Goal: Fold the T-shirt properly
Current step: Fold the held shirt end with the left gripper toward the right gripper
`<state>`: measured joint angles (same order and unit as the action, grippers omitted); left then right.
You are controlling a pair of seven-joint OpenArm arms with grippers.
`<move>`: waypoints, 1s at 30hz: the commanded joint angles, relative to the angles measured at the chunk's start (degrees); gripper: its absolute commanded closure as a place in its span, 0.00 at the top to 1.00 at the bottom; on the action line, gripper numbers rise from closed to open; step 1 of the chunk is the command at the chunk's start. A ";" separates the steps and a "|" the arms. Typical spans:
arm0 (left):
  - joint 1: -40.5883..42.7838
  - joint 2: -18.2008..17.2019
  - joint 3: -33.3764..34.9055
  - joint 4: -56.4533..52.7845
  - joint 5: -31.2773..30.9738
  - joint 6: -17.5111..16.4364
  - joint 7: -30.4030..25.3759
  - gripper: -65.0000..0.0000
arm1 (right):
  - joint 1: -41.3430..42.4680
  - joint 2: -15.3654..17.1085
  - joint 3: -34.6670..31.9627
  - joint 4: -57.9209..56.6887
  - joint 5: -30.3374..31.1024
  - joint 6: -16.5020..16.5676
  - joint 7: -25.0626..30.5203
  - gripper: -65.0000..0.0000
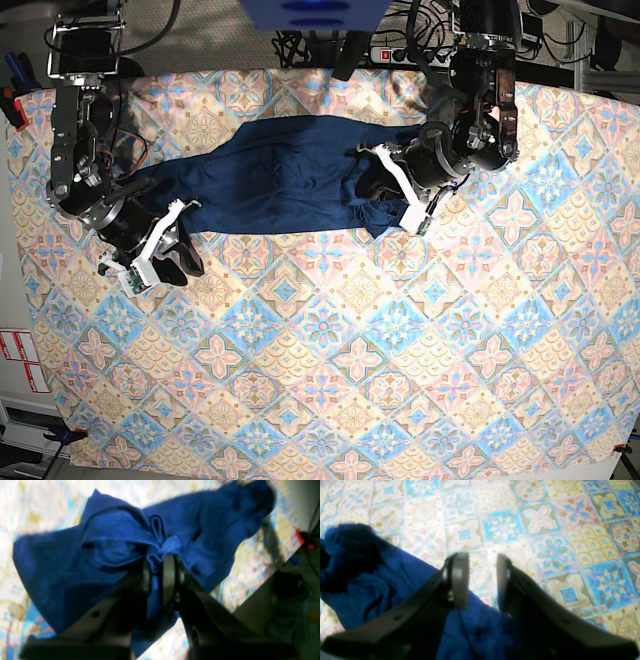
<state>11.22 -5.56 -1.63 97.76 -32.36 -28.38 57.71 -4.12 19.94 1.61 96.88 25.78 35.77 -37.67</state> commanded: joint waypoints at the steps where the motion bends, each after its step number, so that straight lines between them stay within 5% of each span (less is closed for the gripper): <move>1: -1.42 0.07 0.09 -0.22 -1.27 -0.50 -1.41 0.00 | 1.00 0.76 0.37 1.27 0.81 0.14 1.41 0.28; 14: -5.82 -0.46 10.64 -5.05 -1.27 -0.41 -1.41 0.07 | 1.09 0.76 0.46 1.27 0.81 0.14 1.41 0.28; 30: -3.53 -5.47 10.64 -0.30 -4.61 -0.67 -1.41 0.44 | 1.17 0.76 0.46 1.27 0.81 0.14 1.41 0.28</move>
<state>8.36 -10.87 9.17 95.04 -34.46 -28.56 57.60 -3.86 19.94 1.63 96.90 25.63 35.77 -37.71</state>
